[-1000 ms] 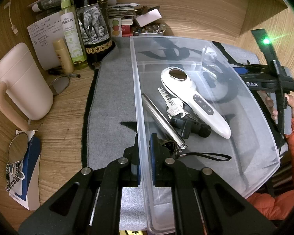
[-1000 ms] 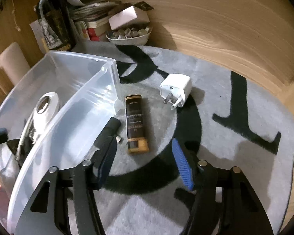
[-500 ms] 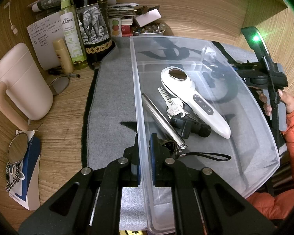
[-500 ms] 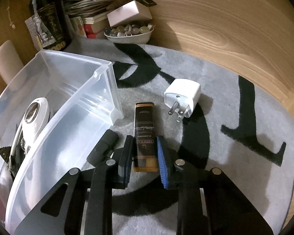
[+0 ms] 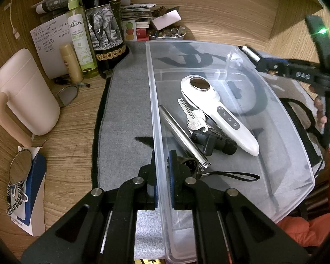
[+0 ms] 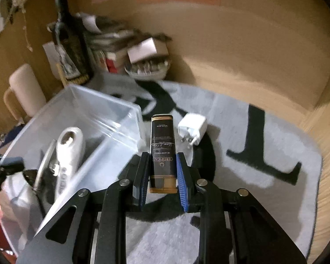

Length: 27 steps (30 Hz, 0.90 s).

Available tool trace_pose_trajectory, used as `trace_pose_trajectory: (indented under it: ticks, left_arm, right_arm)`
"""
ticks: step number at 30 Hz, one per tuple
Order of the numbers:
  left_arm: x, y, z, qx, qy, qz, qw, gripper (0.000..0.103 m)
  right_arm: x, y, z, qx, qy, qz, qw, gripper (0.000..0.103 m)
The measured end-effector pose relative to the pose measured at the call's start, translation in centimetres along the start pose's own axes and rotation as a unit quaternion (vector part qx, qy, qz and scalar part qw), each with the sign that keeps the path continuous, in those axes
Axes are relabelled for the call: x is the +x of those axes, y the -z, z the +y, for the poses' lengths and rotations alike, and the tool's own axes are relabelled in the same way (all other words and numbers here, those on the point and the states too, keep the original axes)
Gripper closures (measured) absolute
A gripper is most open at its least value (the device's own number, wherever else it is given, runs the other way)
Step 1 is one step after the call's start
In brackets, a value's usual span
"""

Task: Organize rigid objects
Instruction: 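Grasp the gold-and-black cylinder upright with the right gripper, then lower the gold-and-black cylinder into the box and open the right gripper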

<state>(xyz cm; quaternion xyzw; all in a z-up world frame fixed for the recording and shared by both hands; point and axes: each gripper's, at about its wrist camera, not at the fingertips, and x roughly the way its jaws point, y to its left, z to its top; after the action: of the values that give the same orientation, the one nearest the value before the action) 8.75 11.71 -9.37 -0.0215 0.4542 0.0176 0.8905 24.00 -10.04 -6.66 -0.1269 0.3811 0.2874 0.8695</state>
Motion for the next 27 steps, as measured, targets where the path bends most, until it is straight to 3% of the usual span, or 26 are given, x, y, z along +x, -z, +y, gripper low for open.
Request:
trace_pose_trajectory:
  ticks: [14,20,27]
  left_arm:
    - [0.0,0.0,0.0,0.000,0.000,0.000,1.0000,0.096]
    - [0.0,0.0,0.0,0.000,0.000,0.000,1.0000,0.096]
    - [0.0,-0.1,0.0,0.000,0.001,-0.001,1.0000,0.096]
  right_arm:
    - [-5.1,-1.3,3.8,-0.043,-0.032,-0.067,0.996,0.081]
    - [-4.9,-1.3,6.5,-0.068,-0.060,-0.063,0.994,0.081]
    - [-2.5,-0.4,9.9,-0.105,-0.090,-0.029,0.990,0.081]
